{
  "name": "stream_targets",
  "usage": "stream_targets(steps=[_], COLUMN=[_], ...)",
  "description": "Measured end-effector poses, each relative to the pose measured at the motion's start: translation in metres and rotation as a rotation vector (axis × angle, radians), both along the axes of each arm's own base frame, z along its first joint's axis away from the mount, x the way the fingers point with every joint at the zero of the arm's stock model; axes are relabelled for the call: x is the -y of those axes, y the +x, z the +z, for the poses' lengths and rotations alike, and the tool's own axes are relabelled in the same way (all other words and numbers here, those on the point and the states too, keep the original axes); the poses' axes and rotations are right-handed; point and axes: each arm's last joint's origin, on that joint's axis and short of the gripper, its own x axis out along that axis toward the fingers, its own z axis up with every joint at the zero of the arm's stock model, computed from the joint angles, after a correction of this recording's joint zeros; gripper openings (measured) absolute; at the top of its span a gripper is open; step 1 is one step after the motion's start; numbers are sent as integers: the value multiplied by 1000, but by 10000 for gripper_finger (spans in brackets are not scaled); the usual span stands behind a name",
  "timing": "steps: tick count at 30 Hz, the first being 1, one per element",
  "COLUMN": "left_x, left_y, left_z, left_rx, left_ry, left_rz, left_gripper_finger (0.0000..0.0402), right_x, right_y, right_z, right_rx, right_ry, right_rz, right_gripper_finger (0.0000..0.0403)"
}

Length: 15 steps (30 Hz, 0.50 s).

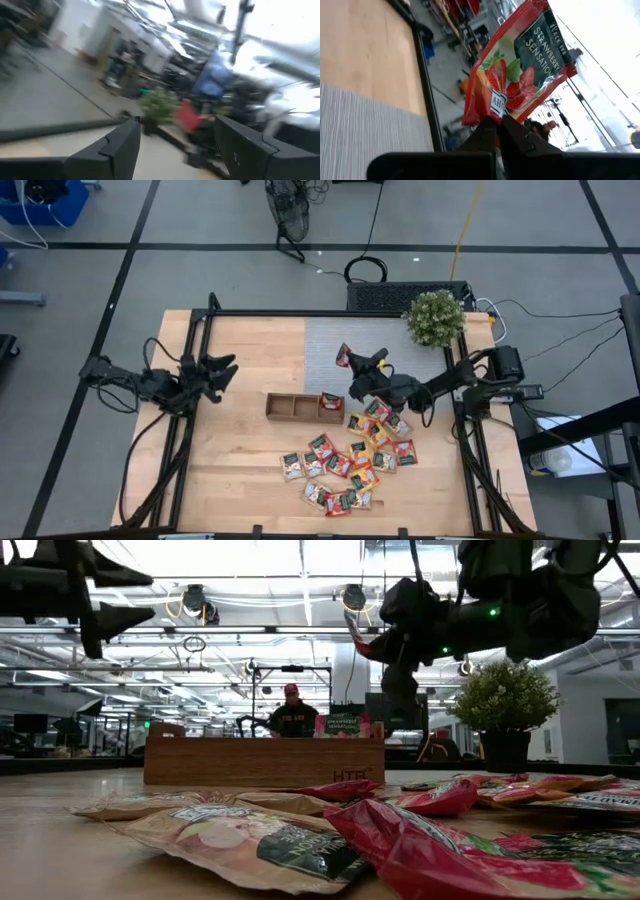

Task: Pick & Place Tea
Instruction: Put the red tea bag into the right section of the wooden organizer

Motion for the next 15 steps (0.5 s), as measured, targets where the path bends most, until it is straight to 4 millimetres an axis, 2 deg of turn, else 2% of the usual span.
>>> stream_targets(steps=[4,15], left_x=[-5,-15], left_y=[-1,-2], left_z=[-4,-8], left_rx=[-65,-1], left_ry=[-8,-158], left_rz=[156,298], left_gripper_finger=[251,251], right_x=[8,20], right_y=[7,24], right_z=[1,2], right_rx=[16,58], right_ry=[1,17], right_rz=[12,77], right_gripper_finger=[0,0])
